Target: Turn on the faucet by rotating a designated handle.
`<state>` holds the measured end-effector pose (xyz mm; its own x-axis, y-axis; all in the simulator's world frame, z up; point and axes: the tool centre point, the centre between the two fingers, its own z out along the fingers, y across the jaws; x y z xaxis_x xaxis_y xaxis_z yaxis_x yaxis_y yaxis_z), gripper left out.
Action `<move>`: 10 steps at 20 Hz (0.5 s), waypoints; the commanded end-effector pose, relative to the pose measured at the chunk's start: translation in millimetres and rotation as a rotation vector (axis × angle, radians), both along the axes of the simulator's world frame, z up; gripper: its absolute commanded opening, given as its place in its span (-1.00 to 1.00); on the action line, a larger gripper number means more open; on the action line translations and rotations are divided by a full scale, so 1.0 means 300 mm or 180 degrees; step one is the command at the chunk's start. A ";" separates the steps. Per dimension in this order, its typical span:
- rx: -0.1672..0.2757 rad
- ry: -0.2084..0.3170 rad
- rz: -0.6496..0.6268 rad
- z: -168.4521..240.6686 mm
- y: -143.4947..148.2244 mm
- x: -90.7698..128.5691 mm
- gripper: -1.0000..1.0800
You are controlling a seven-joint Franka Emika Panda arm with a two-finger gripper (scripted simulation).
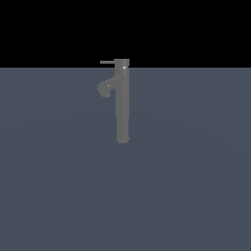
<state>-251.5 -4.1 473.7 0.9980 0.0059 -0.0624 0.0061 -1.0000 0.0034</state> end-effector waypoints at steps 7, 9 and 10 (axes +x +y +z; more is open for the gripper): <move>0.0014 0.0027 0.0069 0.001 0.054 0.009 -1.00; 0.0018 0.0035 0.0089 0.001 0.069 0.011 -1.00; 0.0019 0.0036 0.0091 0.001 0.071 0.010 -1.00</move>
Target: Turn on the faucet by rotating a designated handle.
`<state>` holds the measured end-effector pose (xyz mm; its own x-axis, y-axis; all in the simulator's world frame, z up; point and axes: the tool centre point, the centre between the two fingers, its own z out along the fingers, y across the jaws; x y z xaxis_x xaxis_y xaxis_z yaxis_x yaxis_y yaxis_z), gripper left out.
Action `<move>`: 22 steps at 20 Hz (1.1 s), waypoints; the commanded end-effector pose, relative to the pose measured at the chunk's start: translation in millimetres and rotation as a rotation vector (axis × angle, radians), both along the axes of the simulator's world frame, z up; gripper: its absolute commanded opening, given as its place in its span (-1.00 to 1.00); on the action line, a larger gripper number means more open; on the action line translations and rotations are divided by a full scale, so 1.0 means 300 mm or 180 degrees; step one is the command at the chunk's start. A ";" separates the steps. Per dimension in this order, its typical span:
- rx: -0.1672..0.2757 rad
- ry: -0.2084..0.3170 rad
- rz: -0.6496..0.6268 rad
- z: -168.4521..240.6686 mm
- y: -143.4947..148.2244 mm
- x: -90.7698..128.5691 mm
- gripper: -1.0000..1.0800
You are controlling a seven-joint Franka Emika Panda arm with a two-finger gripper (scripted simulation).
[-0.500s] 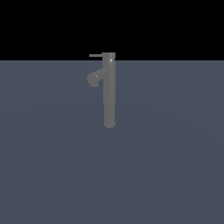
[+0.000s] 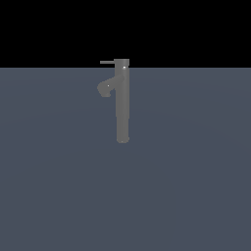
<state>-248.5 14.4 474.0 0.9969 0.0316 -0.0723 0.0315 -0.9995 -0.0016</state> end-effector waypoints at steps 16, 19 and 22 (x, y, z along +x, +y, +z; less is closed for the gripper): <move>-0.0024 -0.0028 -0.0073 -0.007 0.016 0.153 -1.00; -0.0033 -0.0042 -0.0108 -0.016 0.022 0.222 -1.00; -0.0043 -0.0058 -0.0148 -0.032 0.029 0.305 -1.00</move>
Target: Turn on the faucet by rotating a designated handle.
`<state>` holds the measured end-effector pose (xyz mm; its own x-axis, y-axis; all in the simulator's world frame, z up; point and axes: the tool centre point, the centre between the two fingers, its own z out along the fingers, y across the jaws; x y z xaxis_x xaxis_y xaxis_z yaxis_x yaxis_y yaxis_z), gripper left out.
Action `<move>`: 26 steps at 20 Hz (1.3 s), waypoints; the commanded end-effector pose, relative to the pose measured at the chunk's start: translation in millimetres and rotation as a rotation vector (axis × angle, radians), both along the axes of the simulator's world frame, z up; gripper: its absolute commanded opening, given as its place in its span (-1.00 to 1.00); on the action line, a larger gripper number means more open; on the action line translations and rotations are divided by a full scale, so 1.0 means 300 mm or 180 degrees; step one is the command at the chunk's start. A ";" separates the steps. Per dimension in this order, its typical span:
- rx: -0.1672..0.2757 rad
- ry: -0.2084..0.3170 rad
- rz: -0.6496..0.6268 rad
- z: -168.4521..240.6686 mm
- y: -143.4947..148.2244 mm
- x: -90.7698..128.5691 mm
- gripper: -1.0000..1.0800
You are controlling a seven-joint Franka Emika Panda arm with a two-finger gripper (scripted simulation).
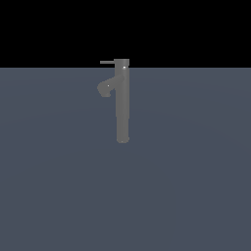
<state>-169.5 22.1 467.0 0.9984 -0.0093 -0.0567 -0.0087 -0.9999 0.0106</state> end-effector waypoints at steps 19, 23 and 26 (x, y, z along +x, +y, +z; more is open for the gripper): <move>-0.0018 -0.0117 -0.0280 -0.264 0.062 0.579 -1.00; -0.0010 -0.0139 -0.0335 -0.348 0.076 0.680 -1.00; -0.0003 -0.0153 -0.0371 -0.407 0.085 0.742 -1.00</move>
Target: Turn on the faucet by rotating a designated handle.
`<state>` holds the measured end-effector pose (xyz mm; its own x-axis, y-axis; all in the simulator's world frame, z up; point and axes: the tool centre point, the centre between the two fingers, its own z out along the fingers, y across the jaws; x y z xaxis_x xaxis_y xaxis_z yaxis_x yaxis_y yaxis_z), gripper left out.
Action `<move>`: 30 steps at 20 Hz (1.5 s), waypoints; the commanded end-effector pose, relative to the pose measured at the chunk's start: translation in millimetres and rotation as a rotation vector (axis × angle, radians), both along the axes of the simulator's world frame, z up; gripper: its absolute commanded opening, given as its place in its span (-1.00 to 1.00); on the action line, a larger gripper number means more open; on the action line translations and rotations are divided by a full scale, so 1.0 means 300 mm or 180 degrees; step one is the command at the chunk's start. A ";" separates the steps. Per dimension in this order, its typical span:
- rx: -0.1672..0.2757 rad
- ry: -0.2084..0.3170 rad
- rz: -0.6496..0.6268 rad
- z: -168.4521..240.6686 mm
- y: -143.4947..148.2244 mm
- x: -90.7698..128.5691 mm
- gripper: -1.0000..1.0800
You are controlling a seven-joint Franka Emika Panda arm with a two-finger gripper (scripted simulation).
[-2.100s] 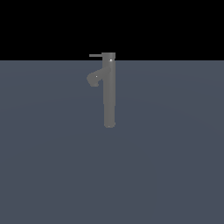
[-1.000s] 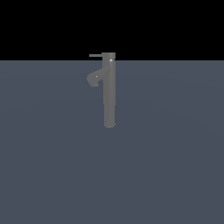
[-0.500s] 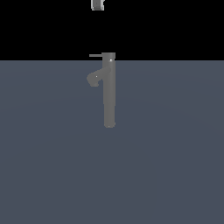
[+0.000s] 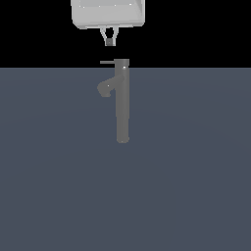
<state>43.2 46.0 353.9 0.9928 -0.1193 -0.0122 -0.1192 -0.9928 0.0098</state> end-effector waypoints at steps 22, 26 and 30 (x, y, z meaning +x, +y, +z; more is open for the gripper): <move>0.0025 -0.0040 -0.0103 -0.178 0.037 0.134 -1.00; 0.0025 -0.0040 -0.0103 -0.179 0.054 0.098 -1.00; 0.0025 -0.0042 -0.0103 -0.178 0.071 0.061 -1.00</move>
